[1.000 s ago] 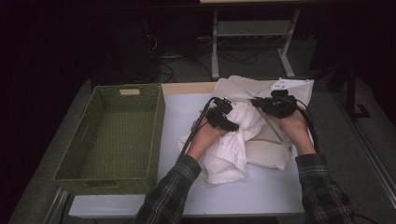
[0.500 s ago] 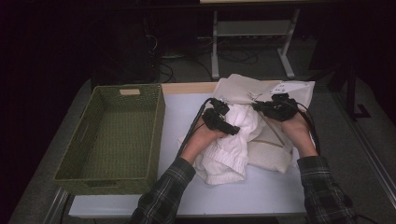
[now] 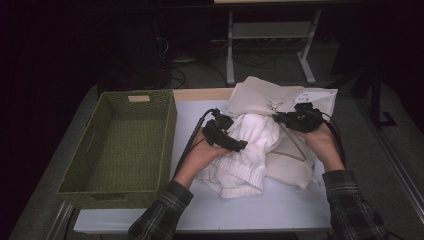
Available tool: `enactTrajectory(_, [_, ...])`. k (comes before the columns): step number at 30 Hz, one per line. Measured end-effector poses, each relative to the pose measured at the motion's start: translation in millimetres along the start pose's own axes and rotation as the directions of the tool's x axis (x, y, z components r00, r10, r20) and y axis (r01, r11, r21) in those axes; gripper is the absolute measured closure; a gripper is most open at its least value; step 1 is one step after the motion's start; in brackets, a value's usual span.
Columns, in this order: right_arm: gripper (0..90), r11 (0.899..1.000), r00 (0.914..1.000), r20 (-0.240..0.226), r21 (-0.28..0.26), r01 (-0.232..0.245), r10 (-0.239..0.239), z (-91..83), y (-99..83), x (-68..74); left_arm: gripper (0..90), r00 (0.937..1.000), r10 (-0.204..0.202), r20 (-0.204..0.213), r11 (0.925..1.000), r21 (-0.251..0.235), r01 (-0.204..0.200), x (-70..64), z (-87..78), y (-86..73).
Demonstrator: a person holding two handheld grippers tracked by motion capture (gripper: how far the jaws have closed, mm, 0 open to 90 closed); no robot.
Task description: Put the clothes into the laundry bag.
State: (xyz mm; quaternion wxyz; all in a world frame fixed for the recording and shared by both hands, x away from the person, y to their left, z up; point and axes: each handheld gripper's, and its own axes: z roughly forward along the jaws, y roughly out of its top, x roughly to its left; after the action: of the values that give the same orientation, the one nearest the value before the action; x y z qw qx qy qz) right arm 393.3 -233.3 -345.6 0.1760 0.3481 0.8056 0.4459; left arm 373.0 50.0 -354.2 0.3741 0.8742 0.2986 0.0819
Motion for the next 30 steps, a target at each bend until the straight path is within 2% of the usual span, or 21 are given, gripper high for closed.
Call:
enactTrajectory(3, [84.3, 1.000, 1.0000, -0.002, 0.018, -0.008, 0.008, 0.5, -4.7, -1.3, 15.9, 0.9998, 0.020, -0.002, 0.9997, -0.011, -0.020, -8.2, -14.3, -11.8])
enactTrajectory(4, [84.3, 1.000, 1.0000, -0.002, 0.018, -0.008, 0.008, 0.5, -4.7, -1.3, 16.0, 0.9998, 0.020, -0.002, 0.9997, -0.011, -0.020, -8.2, -14.3, -11.8])
enactTrajectory(5, [84.0, 0.999, 0.9999, -0.005, 0.030, -0.012, 0.012, 2.0, -7.2, -2.3, 16.0, 0.9997, 0.025, 0.007, 0.9996, -0.016, -0.025, -11.5, -20.8, -18.8])
enactTrajectory(8, [83.5, 0.999, 0.9999, -0.004, 0.044, -0.017, 0.017, 4.8, -10.4, -3.3, 16.2, 0.9995, 0.020, 0.025, 0.9996, -0.022, -0.020, -14.7, -24.4, -27.0])
enactTrajectory(9, [83.3, 0.999, 0.9998, -0.002, 0.047, -0.018, 0.018, 5.4, -11.0, -3.6, 16.7, 0.9992, 0.024, 0.031, 0.9992, -0.031, -0.023, -17.8, -26.1, -36.1])
enactTrajectory(10, [83.0, 0.999, 0.9998, -0.002, 0.048, -0.019, 0.019, 5.6, -11.3, -3.6, 17.7, 0.9992, 0.024, 0.031, 0.9992, -0.031, -0.023, -17.8, -26.1, -36.1])
enactTrajectory(12, [82.3, 0.999, 0.9998, -0.002, 0.047, -0.018, 0.018, 5.4, -11.4, -3.4, 17.7, 0.9993, 0.014, 0.035, 0.9994, -0.031, -0.013, -19.8, -22.8, -50.9])
enactTrajectory(14, [81.7, 0.999, 0.9998, -0.001, 0.047, -0.018, 0.018, 5.2, -11.3, -3.1, 17.7, 0.9992, 0.012, 0.038, 0.9997, -0.022, -0.011, -19.7, -21.1, -55.7])
enactTrajectory(15, [80.9, 0.999, 0.9998, -0.002, 0.050, -0.018, 0.018, 5.3, -11.3, -2.8, 17.6, 0.9990, 0.013, 0.042, 0.9999, 0.001, -0.013, -18.8, -17.0, -63.6])
enactTrajectory(18, [79.5, 0.999, 0.9999, 0.000, 0.052, -0.015, 0.015, 6.0, -11.8, -2.8, 16.9, 0.9992, 0.015, 0.038, 0.9998, 0.010, -0.015, -17.6, -14.3, -70.2])
enactTrajectory(20, [78.8, 0.999, 0.9999, -0.001, 0.052, -0.015, 0.015, 6.3, -11.9, -2.6, 16.9, 0.9989, 0.004, 0.046, 0.9998, 0.018, -0.005, -16.3, -9.5, -76.1])
enactTrajectory(21, [77.7, 0.998, 0.9999, -0.004, 0.054, -0.014, 0.014, 7.1, -12.2, -2.8, 16.9, 0.9993, 0.014, 0.034, 0.9995, 0.028, -0.015, -15.6, -2.7, -80.4])
enactTrajectory(24, [73.8, 0.998, 0.9999, -0.003, 0.055, -0.014, 0.014, 8.2, -12.5, -2.3, 17.0, 0.9995, 0.019, 0.025, 0.9992, 0.036, -0.020, -14.4, 2.9, -82.1])
enactTrajectory(25, [66.0, 0.998, 0.9999, -0.006, 0.054, -0.011, 0.011, 8.6, -12.8, -1.0, 17.2, 0.9992, 0.026, 0.030, 0.9992, 0.029, -0.026, -13.0, 6.8, -83.6])
enactTrajectory(26, [66.0, 0.998, 0.9999, -0.006, 0.054, -0.011, 0.011, 8.6, -12.8, -1.0, 17.5, 0.9992, 0.026, 0.030, 0.9992, 0.029, -0.026, -13.0, 6.8, -83.6])
enactTrajectory(27, [60.9, 0.999, 0.9999, -0.011, 0.051, -0.011, 0.012, 8.0, -13.2, 0.2, 17.5, 0.9992, 0.025, 0.032, 0.9992, 0.029, -0.026, -12.3, 8.6, -84.4])
enactTrajectory(29, [47.4, 0.998, 0.9993, -0.032, 0.055, -0.020, 0.022, 3.9, -14.9, 2.9, 18.6, 0.9990, 0.017, 0.042, 0.9995, 0.025, -0.018, -10.4, 11.5, -87.1])
enactTrajectory(30, [47.4, 0.998, 0.9993, -0.032, 0.055, -0.020, 0.022, 3.9, -14.9, 2.9, 18.6, 0.9990, 0.017, 0.042, 0.9995, 0.025, -0.018, -10.4, 11.5, -87.1])
